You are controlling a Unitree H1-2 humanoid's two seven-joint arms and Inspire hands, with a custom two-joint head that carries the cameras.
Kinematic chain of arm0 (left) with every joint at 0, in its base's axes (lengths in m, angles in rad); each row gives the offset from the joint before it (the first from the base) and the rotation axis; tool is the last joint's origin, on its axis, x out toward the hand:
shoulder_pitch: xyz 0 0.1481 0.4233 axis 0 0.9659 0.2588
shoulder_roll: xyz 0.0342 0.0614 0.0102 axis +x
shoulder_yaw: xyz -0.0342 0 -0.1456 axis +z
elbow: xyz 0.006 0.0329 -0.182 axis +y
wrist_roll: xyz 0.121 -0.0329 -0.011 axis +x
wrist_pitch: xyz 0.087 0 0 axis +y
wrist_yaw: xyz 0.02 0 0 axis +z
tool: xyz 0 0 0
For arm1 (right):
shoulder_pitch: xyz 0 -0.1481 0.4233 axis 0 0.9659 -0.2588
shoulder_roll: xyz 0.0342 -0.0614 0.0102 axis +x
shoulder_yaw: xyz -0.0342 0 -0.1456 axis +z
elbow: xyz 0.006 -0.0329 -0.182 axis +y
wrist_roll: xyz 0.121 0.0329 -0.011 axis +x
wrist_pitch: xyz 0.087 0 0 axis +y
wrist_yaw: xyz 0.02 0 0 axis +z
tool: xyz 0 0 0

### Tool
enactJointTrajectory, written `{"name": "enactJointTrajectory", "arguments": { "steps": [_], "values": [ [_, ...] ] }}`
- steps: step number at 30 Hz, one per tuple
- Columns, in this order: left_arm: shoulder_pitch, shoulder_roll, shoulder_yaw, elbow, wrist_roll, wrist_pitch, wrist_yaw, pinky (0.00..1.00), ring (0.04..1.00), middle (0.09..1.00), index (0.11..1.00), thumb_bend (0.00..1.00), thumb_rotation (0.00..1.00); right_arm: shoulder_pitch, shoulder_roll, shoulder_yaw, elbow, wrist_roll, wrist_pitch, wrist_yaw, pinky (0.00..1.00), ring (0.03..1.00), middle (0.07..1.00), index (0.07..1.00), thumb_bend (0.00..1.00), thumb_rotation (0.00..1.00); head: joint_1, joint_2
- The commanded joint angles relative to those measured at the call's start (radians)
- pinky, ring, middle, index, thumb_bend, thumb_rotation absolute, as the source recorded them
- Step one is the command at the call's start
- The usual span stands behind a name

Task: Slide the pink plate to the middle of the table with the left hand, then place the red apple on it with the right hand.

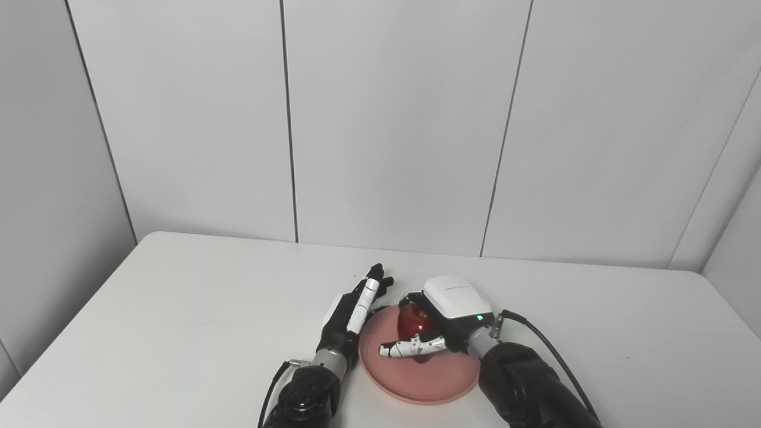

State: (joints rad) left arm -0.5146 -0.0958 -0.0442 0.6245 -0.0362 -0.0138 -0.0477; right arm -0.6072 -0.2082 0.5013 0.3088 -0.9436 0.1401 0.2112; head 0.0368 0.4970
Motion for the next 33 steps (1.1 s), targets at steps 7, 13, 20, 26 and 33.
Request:
{"name": "enactJointTrajectory", "arguments": {
  "steps": [7, 13, 20, 26, 33],
  "values": [
    [0.018, -0.004, 0.001, 0.054, 0.003, 0.091, 0.002, 0.85, 0.942, 0.904, 0.957, 0.85, 0.94, -0.051, -0.006, -0.015, -0.022, 0.000, 0.007, -0.014, 0.45, 0.600, 0.698, 0.734, 0.92, 1.00, -0.002, -0.006],
    [0.012, -0.004, 0.005, 0.064, -0.002, 0.085, -0.003, 0.88, 0.953, 0.899, 0.928, 0.86, 0.95, -0.056, -0.006, -0.021, -0.019, 0.004, 0.001, -0.023, 0.49, 0.648, 0.747, 0.752, 0.90, 1.00, -0.003, -0.006],
    [0.010, -0.003, 0.006, 0.067, -0.001, 0.076, -0.006, 0.87, 0.939, 0.878, 0.904, 0.84, 0.95, -0.062, -0.009, -0.035, -0.023, 0.016, -0.010, -0.044, 0.48, 0.629, 0.723, 0.766, 0.89, 1.00, -0.004, -0.009],
    [0.005, -0.007, 0.018, 0.065, -0.018, 0.093, -0.006, 0.87, 0.926, 0.868, 0.910, 0.85, 0.92, -0.070, -0.013, -0.050, -0.040, 0.029, -0.024, -0.077, 0.38, 0.514, 0.678, 0.765, 0.89, 1.00, -0.005, -0.013],
    [0.004, -0.009, 0.025, 0.069, -0.033, 0.079, -0.017, 0.92, 0.921, 0.860, 0.877, 0.83, 0.92, -0.075, -0.017, -0.077, -0.106, 0.062, -0.044, -0.092, 0.41, 0.563, 0.688, 0.767, 0.89, 1.00, -0.005, -0.013]
  ]
}}
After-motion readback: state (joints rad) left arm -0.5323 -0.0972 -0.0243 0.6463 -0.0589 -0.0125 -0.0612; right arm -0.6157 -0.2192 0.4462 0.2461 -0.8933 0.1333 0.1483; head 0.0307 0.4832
